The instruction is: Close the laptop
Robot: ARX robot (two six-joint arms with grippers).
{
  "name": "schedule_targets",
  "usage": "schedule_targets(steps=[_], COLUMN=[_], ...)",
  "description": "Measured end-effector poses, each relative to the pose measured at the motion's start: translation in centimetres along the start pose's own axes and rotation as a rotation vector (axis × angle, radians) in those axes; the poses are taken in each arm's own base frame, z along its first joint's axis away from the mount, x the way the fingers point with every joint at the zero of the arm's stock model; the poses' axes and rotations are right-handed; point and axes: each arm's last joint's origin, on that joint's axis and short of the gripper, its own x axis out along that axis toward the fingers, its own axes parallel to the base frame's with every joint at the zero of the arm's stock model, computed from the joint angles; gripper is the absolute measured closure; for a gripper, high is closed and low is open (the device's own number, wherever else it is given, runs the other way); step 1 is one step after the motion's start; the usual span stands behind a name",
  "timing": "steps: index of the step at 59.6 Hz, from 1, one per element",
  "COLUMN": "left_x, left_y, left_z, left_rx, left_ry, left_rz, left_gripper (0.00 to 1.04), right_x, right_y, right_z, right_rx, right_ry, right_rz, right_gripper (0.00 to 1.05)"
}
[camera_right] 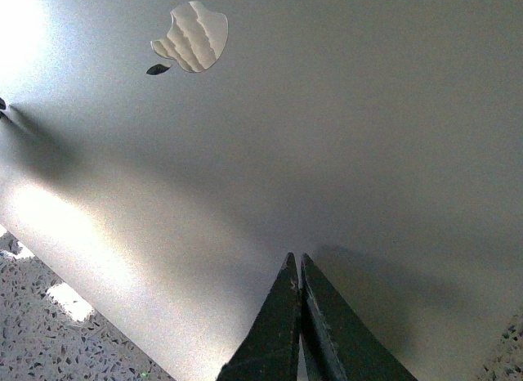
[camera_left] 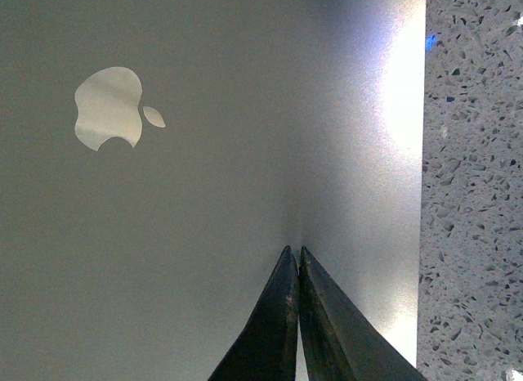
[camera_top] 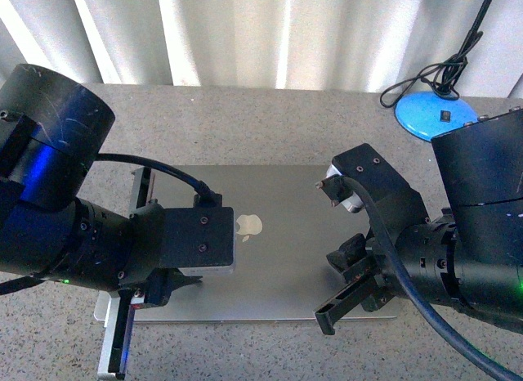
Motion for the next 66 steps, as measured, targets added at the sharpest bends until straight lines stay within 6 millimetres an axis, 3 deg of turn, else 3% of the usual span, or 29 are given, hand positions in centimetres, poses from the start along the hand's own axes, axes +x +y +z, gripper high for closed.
schedule_targets(steps=[20, 32, 40, 53, 66], left_x=[0.2, -0.8, -2.8, -8.1, -13.9], left_y=[-0.1, 1.5, 3.7, 7.3, 8.2], left_z=[0.1, 0.8, 1.4, 1.0, -0.5], left_rx=[-0.045, -0.172, -0.318, -0.651, -0.927], left_ry=[-0.034, -0.137, -0.237, -0.418, -0.573], left_rz=[0.013, 0.124, 0.285, 0.571, 0.775], left_gripper=[1.01, 1.01, 1.01, 1.01, 1.01], right_x=[-0.1, -0.6, -1.6, -4.1, -7.2], right_y=[-0.1, -0.4, -0.8, -2.1, -3.2], right_z=[-0.4, 0.1, 1.2, 3.5, 5.7], right_rx=[0.007, 0.019, 0.027, 0.071, 0.130], right_ry=[0.012, -0.003, -0.044, -0.124, -0.230], right_rz=[-0.003, -0.037, -0.076, -0.204, -0.325], right_gripper=[1.04, 1.04, 1.04, 1.04, 1.04])
